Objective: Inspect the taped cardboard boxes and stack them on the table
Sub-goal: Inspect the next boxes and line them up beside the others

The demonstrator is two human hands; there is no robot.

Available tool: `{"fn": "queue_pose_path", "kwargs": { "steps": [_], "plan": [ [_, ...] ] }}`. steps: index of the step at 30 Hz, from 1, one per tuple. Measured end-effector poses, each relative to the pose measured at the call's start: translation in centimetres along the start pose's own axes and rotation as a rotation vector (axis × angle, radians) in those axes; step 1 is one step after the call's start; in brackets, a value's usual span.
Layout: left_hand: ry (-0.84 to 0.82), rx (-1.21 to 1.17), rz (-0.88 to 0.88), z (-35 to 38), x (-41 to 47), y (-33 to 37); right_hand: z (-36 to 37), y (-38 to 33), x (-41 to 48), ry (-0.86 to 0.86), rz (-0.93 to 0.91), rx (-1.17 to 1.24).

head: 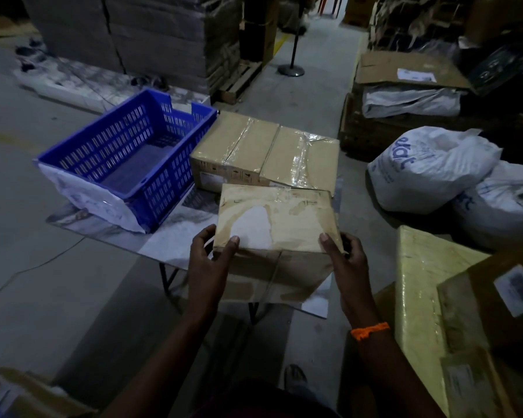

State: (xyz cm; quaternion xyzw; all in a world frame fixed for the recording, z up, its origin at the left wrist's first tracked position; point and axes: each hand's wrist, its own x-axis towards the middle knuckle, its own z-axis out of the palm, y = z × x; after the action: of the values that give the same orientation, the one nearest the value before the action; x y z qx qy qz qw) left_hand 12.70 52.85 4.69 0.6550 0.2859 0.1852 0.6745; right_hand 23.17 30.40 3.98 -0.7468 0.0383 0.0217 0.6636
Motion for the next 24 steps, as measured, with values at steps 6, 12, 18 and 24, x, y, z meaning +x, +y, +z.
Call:
{"fn": "queue_pose_path", "kwargs": {
  "steps": [6,12,18,24],
  "plan": [
    [-0.089,0.095,0.023,-0.1,4.0,2.9,0.9,-2.4,3.7,-0.162,0.082,0.017],
    [-0.025,0.058,0.078,-2.1,3.7,3.2,3.5,-2.8,2.6,-0.213,0.049,0.053],
    [0.010,-0.140,0.126,-6.8,2.2,0.3,5.0,-1.7,0.2,-0.279,-0.013,0.010],
    [-0.032,-0.234,0.109,-9.0,0.2,-2.9,5.3,0.7,-1.5,-0.284,-0.036,0.019]
  ]
}}
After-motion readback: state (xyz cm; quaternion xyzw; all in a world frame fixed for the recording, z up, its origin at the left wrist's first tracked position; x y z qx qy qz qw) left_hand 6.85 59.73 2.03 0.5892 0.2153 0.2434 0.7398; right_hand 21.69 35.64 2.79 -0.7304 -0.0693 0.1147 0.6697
